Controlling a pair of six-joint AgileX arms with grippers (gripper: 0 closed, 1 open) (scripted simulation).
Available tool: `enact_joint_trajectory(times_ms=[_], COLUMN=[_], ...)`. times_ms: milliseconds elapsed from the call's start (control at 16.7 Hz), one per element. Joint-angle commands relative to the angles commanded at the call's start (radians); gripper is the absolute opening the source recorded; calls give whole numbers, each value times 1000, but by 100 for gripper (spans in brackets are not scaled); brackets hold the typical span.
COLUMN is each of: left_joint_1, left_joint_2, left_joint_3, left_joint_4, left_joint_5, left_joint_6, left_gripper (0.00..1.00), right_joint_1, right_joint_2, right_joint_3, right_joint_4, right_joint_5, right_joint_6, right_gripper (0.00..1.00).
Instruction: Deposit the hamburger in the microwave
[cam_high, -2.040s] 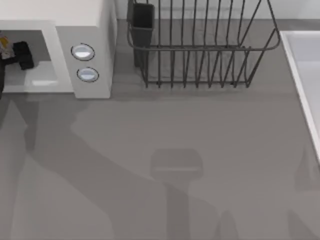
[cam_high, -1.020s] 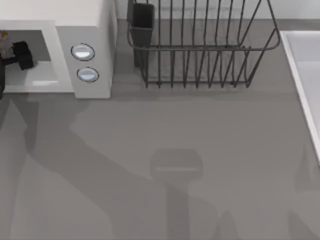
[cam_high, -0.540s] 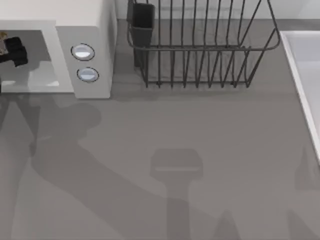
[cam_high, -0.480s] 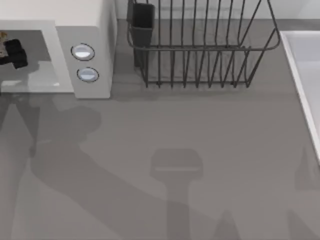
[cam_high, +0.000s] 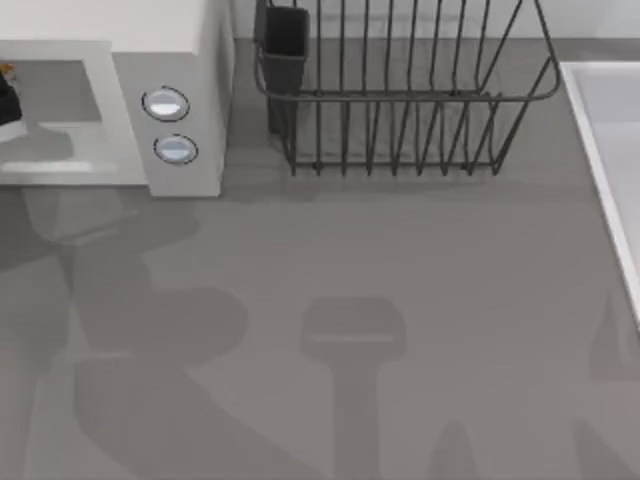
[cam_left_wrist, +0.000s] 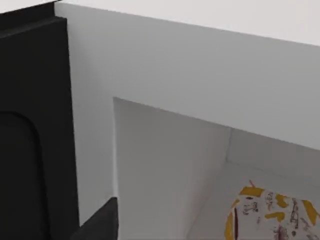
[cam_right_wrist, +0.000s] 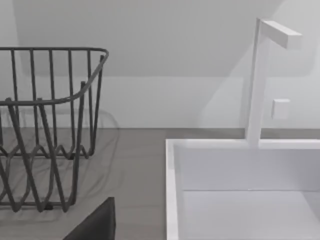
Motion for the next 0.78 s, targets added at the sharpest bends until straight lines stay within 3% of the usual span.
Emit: enact_joint_trajectory(times_ms=[780], left_joint_1=[100], left_joint_2=[26], left_joint_3=[-397], left_joint_4=[135], left_joint_5=[127], left_joint_6=[68], left_gripper=[100], right_joint_1=[0], right_joint_2=[0], right_joint_3=[0], right_joint_4=[0], right_joint_5=[0], right_joint_6=[0], right_gripper=[100])
